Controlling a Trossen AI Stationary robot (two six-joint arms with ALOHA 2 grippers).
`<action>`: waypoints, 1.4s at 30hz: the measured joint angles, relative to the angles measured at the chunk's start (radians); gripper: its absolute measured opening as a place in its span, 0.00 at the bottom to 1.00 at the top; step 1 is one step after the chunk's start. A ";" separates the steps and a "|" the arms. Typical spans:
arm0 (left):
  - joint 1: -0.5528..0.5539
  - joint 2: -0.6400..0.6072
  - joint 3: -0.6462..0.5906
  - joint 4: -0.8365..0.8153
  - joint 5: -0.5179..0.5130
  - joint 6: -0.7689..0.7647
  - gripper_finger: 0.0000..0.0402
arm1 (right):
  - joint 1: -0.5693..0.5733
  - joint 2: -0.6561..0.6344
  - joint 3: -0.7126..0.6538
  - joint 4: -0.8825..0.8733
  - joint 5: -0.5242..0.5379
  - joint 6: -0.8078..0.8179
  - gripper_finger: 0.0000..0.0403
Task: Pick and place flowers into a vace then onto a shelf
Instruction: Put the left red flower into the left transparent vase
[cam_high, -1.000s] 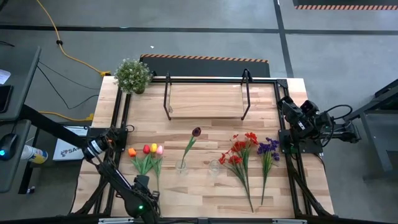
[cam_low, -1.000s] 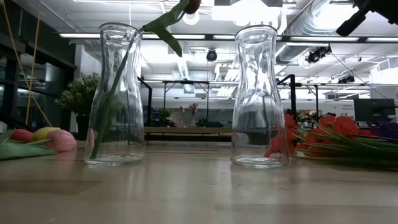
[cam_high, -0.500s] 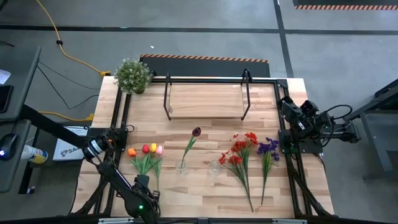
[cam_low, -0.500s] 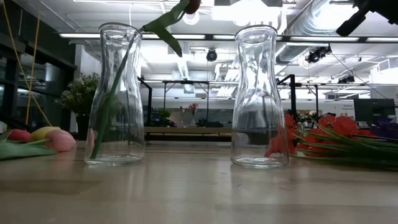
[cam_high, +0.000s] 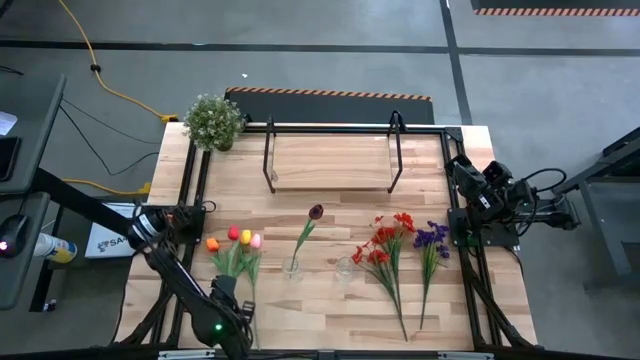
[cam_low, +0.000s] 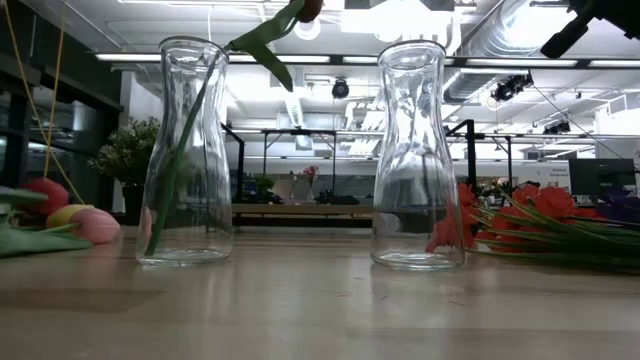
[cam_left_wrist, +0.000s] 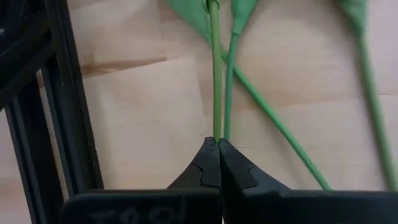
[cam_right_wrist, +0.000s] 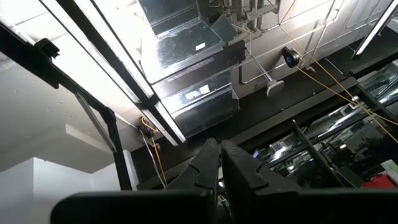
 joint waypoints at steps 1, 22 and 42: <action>0.000 -0.008 0.000 -0.001 -0.010 -0.001 0.05 | 0.000 0.000 0.000 0.000 0.000 0.000 0.03; 0.000 -0.190 0.000 -0.075 -0.389 -0.035 0.05 | 0.000 0.000 0.000 -0.030 0.000 -0.001 0.03; 0.000 -0.272 0.000 -0.202 -0.970 -0.078 0.05 | 0.000 0.000 0.000 -0.031 0.000 0.000 0.03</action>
